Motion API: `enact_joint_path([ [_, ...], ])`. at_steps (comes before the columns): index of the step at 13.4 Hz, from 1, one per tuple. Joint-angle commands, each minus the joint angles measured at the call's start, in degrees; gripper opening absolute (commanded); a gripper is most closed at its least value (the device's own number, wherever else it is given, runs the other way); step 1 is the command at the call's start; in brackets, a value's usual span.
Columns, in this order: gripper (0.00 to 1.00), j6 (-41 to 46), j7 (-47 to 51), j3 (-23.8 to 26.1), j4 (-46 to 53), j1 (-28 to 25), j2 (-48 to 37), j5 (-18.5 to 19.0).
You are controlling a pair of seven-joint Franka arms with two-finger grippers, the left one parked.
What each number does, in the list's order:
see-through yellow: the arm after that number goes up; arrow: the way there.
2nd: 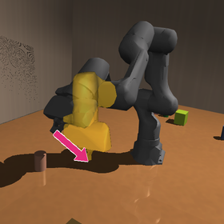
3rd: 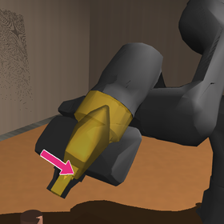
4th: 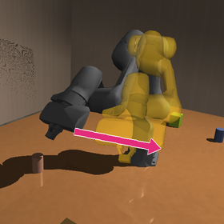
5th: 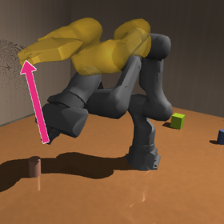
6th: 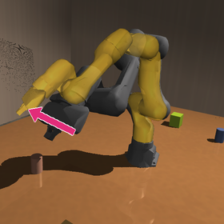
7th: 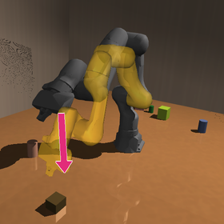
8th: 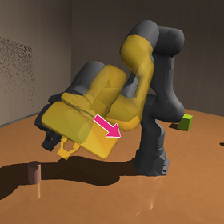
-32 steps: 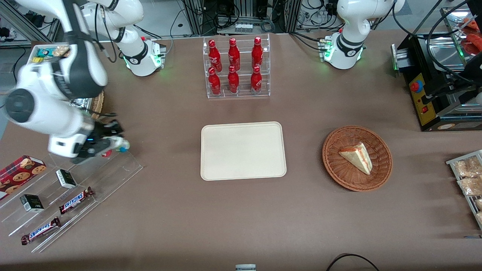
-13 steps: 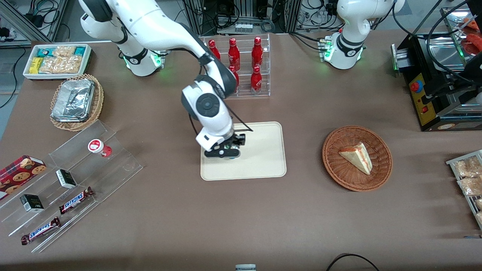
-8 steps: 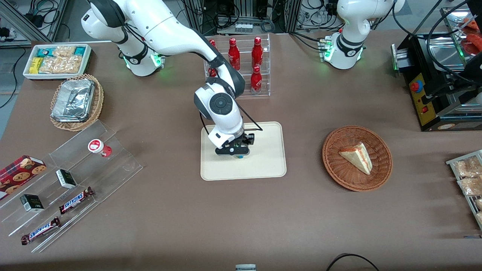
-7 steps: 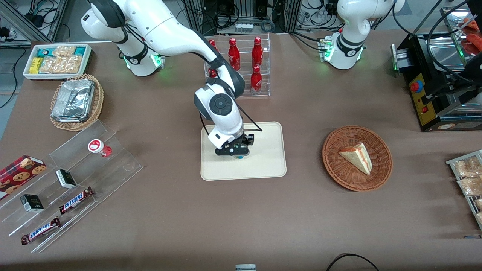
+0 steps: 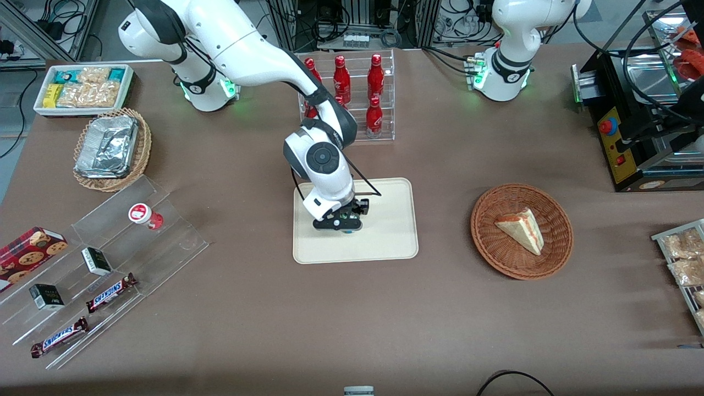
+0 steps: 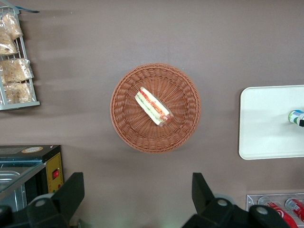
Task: Place green gum on tray
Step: 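Lower the gum tub onto the tray and open the right gripper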
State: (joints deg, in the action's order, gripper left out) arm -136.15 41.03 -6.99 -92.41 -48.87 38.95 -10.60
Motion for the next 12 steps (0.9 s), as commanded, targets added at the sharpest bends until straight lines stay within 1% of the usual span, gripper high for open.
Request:
enact_joint_path([
  [1,0.94,-0.96,-0.77,-0.22,1.62,0.18,1.83,-1.7],
  [2,1.0,-1.22,-0.86,-0.22,1.53,0.18,1.83,-1.7],
  [12,1.0,-0.88,-1.83,-0.31,1.27,0.01,1.4,-1.35],
])
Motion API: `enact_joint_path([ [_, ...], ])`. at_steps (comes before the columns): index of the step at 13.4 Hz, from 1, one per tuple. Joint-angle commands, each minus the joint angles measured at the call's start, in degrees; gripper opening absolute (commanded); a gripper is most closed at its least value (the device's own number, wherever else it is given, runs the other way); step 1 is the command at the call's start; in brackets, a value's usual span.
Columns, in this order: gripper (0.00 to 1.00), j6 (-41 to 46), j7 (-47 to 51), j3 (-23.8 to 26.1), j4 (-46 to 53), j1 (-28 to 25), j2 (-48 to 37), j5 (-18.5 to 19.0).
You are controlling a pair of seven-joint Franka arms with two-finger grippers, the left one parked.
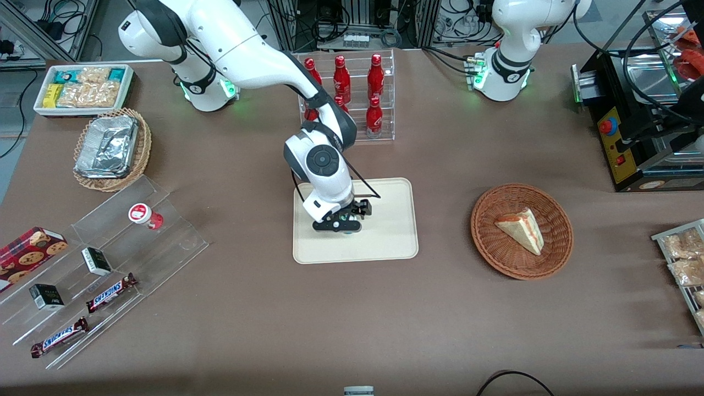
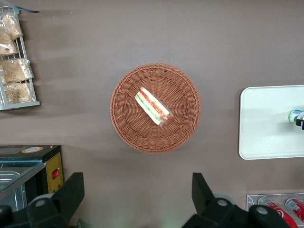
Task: Place green gum on tray
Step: 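Lower the gum tub onto the tray and open the right gripper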
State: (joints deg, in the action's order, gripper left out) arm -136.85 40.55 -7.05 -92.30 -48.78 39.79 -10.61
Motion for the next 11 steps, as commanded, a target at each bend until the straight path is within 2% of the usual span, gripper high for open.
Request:
enact_joint_path([
  [1,1.0,0.18,-1.44,-0.25,1.15,-0.09,0.47,-1.35],
  [5,1.0,1.06,-1.62,-0.25,1.15,0.08,-0.58,-1.35],
  [11,1.0,11.24,-5.56,-0.42,1.15,0.87,-5.94,-1.17],
])
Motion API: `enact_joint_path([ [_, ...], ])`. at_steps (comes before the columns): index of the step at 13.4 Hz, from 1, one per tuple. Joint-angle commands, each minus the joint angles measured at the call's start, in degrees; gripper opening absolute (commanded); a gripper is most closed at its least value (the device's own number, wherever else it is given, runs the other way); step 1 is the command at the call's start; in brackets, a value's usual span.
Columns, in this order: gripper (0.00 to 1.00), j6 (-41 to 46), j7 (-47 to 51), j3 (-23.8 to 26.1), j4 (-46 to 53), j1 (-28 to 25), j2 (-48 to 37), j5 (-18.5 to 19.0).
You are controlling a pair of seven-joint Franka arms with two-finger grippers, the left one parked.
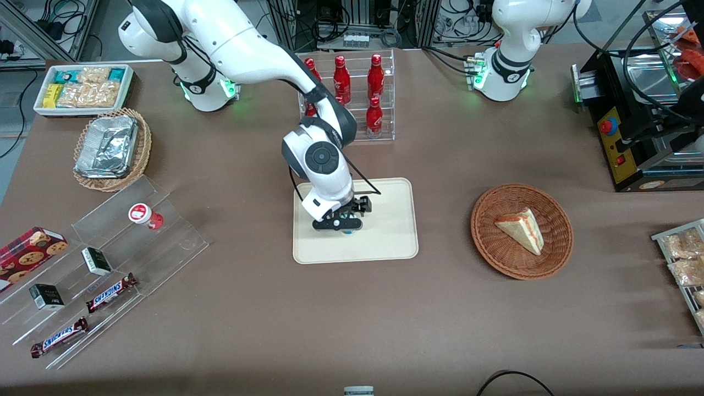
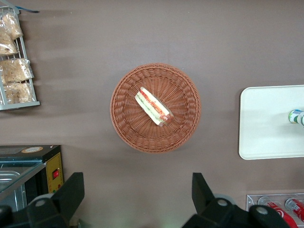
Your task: Place green gum on tray
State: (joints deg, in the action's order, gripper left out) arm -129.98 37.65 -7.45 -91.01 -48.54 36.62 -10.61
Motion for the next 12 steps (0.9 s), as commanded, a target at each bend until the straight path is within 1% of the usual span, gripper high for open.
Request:
enact_joint_path([
  [1,1.0,6.3,-3.1,-0.2,-0.13,0.64,-3.91,-1.08],
  [3,1.0,10.52,-4.94,-0.55,-0.04,1.07,-6.98,-0.99],
  [6,1.0,21.4,-9.6,-0.55,0.13,4.93,-13.13,-0.91],
  [8,1.0,25.29,-13.64,-0.64,0.22,7.92,-15.86,-0.82],
  [12,1.0,29.87,-19.53,-0.55,0.22,13.89,-18.24,2.87],
])
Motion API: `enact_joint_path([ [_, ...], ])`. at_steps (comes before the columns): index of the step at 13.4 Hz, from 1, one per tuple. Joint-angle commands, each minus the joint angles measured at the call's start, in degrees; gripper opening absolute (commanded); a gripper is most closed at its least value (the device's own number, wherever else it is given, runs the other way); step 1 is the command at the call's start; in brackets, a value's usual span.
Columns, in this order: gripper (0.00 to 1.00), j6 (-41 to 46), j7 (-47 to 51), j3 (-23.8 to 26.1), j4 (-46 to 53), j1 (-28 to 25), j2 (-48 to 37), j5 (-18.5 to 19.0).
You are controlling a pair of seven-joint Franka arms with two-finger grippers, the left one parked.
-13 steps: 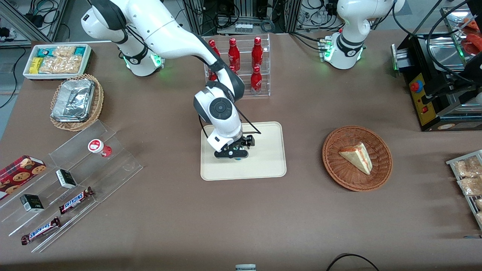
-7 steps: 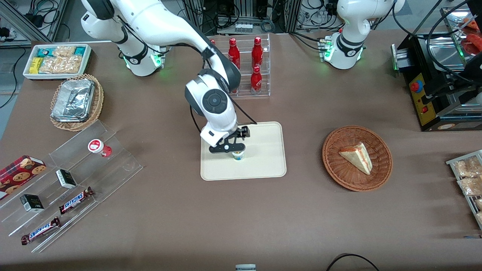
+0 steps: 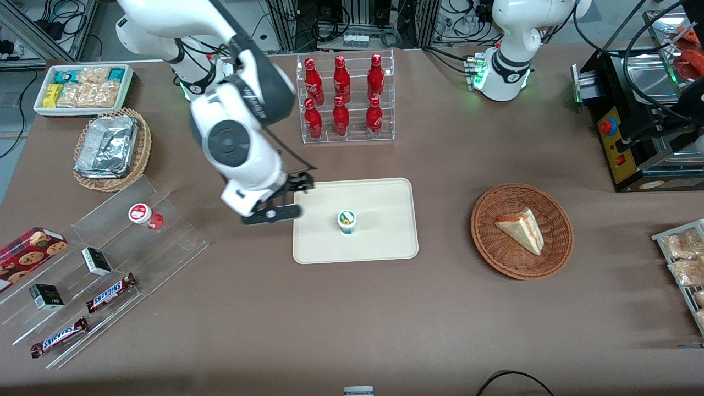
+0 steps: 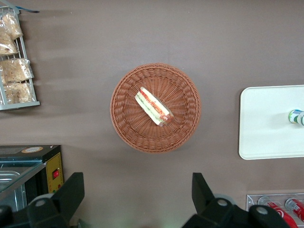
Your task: Place green gum on tray
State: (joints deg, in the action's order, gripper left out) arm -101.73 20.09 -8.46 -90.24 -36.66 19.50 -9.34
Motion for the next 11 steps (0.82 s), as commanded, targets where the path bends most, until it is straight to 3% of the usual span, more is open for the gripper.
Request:
enact_joint_path([
  [1,1.0,2.31,-3.82,0.46,-0.47,3.51,-1.65,1.69],
  [7,1.0,6.36,-20.51,0.99,-3.62,19.06,-8.24,1.69],
  [11,1.0,6.8,-22.64,1.68,-7.14,27.94,-12.46,1.69],
])
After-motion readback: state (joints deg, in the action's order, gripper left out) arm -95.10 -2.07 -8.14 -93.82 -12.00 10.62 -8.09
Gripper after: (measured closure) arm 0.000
